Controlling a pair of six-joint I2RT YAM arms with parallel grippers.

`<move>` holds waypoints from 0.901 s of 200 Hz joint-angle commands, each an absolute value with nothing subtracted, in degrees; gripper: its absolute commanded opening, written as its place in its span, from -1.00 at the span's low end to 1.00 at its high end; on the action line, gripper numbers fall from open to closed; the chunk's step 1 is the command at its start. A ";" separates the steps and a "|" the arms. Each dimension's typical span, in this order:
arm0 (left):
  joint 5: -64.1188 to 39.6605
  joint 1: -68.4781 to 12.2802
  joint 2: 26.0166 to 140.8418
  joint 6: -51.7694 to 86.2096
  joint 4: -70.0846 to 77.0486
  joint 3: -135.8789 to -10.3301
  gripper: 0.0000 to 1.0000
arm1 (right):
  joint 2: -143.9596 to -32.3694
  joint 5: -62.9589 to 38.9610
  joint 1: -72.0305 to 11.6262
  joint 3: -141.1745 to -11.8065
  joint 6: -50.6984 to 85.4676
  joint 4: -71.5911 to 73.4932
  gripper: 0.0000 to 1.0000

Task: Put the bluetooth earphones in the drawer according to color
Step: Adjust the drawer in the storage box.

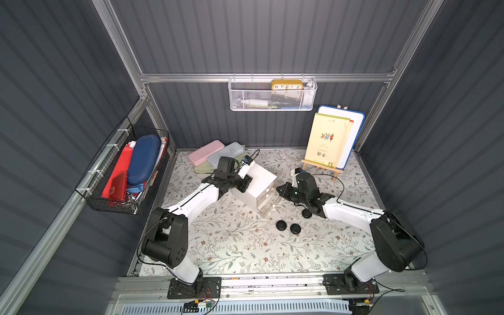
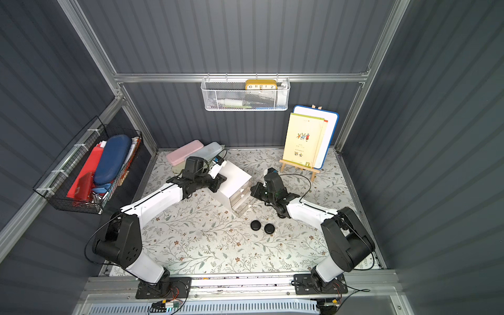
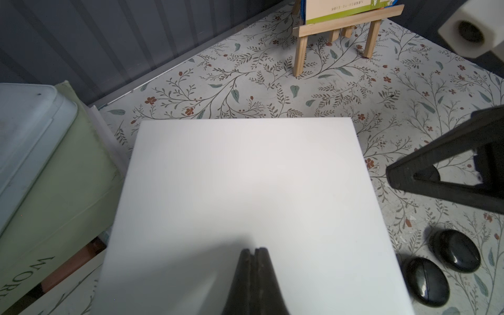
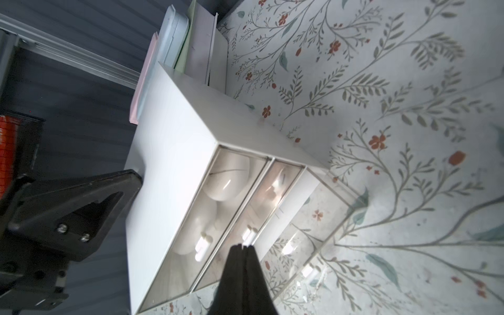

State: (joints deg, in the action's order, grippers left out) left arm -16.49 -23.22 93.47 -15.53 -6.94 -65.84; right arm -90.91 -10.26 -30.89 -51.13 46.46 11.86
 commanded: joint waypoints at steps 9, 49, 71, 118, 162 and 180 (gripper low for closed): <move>-16.71 -23.20 91.87 -16.41 -7.81 -65.52 -1.00 | -95.92 -11.54 -30.57 -54.92 44.12 7.70 -1.00; -16.61 -23.20 91.67 -16.37 -7.65 -65.52 -1.00 | -98.99 -12.71 -30.59 -57.42 44.43 10.05 -1.00; -16.45 -23.20 91.66 -16.43 -7.70 -65.49 -1.00 | -100.38 -13.53 -30.57 -58.54 44.47 11.26 -1.00; -16.40 -23.20 91.84 -16.41 -7.81 -65.58 -1.00 | -103.54 -17.22 -30.59 -61.32 43.95 12.81 -1.00; -16.17 -23.20 91.93 -16.33 -7.82 -65.51 -1.00 | -104.90 -18.11 -30.48 -63.08 43.87 11.82 -1.00; -16.12 -23.20 92.02 -16.28 -7.82 -65.48 -1.00 | -103.97 -17.30 -30.50 -62.84 43.36 8.70 -1.00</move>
